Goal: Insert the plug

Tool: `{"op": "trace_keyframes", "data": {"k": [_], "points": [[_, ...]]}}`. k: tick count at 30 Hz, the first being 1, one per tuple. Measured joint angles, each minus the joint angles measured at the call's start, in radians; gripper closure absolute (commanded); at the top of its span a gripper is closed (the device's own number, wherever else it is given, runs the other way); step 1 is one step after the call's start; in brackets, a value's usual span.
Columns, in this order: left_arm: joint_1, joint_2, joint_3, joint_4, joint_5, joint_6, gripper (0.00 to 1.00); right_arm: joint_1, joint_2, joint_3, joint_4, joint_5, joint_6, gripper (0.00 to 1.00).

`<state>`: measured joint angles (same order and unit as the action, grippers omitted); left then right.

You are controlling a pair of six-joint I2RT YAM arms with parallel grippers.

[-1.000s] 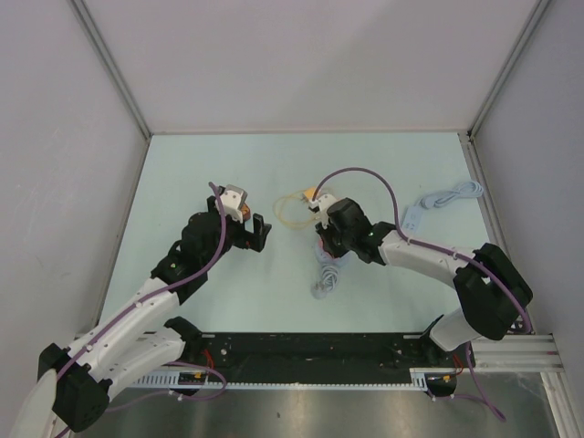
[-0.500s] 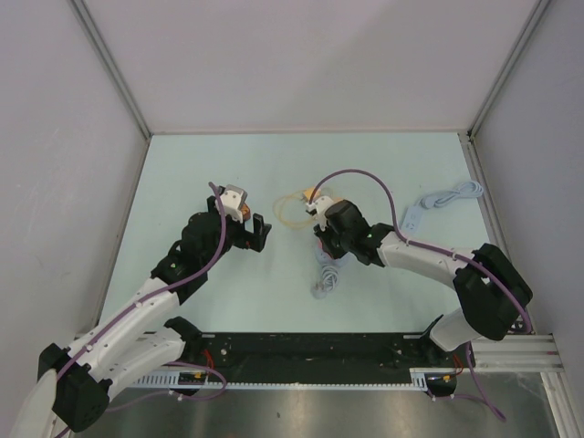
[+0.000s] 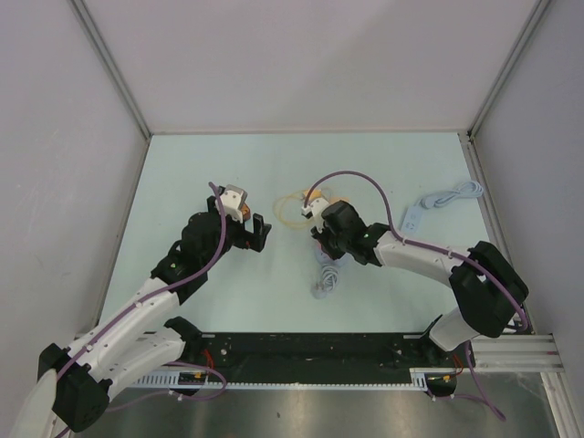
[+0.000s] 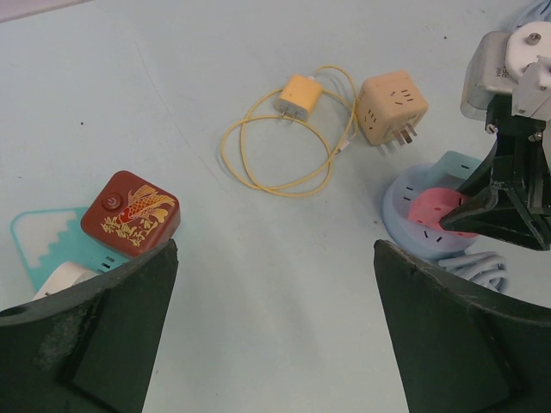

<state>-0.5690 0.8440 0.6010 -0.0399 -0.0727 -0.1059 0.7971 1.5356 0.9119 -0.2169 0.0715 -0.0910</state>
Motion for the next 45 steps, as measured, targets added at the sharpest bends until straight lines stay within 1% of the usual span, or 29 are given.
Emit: {"op": "trace_keyframes", "data": {"k": [7, 8, 10, 11, 13, 14, 16, 17, 20, 24, 26, 30, 33, 36, 39, 40, 45], "points": [[0.000, 0.000, 0.000, 0.000, -0.003, 0.000, 0.00, -0.007, 0.006, 0.011, -0.011, -0.019, -0.008, 1.00], [0.000, 0.000, 0.000, 0.000, -0.003, 0.000, 0.00, -0.006, 0.006, 0.012, -0.013, -0.023, -0.008, 0.89], [0.000, 0.000, 0.000, 0.000, -0.003, 0.000, 0.00, -0.002, 0.005, 0.017, -0.019, -0.031, -0.006, 0.76], [0.000, 0.000, 0.000, 0.000, -0.003, 0.000, 0.00, -0.002, 0.005, 0.021, -0.024, -0.034, -0.003, 0.61], [0.000, 0.000, 0.000, 0.000, -0.003, 0.000, 0.00, 0.000, 0.005, 0.033, -0.049, -0.048, 0.013, 0.47], [0.000, 0.000, 0.000, 0.000, -0.003, 0.000, 0.00, 0.003, 0.005, 0.040, -0.067, -0.059, 0.023, 0.38], [0.000, 0.000, 0.000, 0.000, -0.003, 0.000, 0.00, 0.014, 0.005, 0.062, -0.111, -0.079, 0.037, 0.29], [0.000, 0.000, 0.000, 0.000, -0.003, 0.000, 0.00, 0.018, 0.005, 0.079, -0.129, -0.085, 0.045, 0.22], [0.000, 0.000, 0.000, 0.000, -0.003, 0.000, 0.00, 0.025, -0.009, 0.130, -0.151, -0.096, 0.061, 0.15], [0.000, 0.000, 0.000, 0.000, -0.003, 0.000, 0.00, 0.006, -0.079, 0.159, -0.171, -0.099, 0.072, 0.12], [0.000, 0.000, 0.000, 0.000, -0.003, 0.000, 0.00, -0.035, -0.108, 0.167, -0.193, -0.103, 0.090, 0.10], [0.000, 0.000, 0.000, 0.000, -0.003, 0.000, 0.00, -0.125, -0.122, 0.166, -0.251, -0.109, 0.150, 0.11], [0.000, 0.000, 0.000, 0.000, -0.003, 0.001, 0.00, -0.193, -0.138, 0.144, -0.279, -0.121, 0.217, 0.15], [0.000, 0.000, 0.000, 0.000, -0.002, 0.000, 0.00, -0.267, -0.171, 0.090, -0.288, -0.137, 0.297, 0.20], [0.000, 0.000, 0.000, 0.000, -0.002, 0.000, 0.00, -0.333, -0.192, 0.023, -0.281, -0.161, 0.367, 0.28], [0.000, 0.000, 0.000, 0.000, -0.001, 0.000, 0.00, -0.352, -0.193, 0.002, -0.280, -0.166, 0.388, 0.32], [0.000, 0.000, 0.000, 0.000, 0.002, 0.000, 0.00, -0.376, -0.185, -0.082, -0.260, -0.195, 0.457, 0.41]]}}
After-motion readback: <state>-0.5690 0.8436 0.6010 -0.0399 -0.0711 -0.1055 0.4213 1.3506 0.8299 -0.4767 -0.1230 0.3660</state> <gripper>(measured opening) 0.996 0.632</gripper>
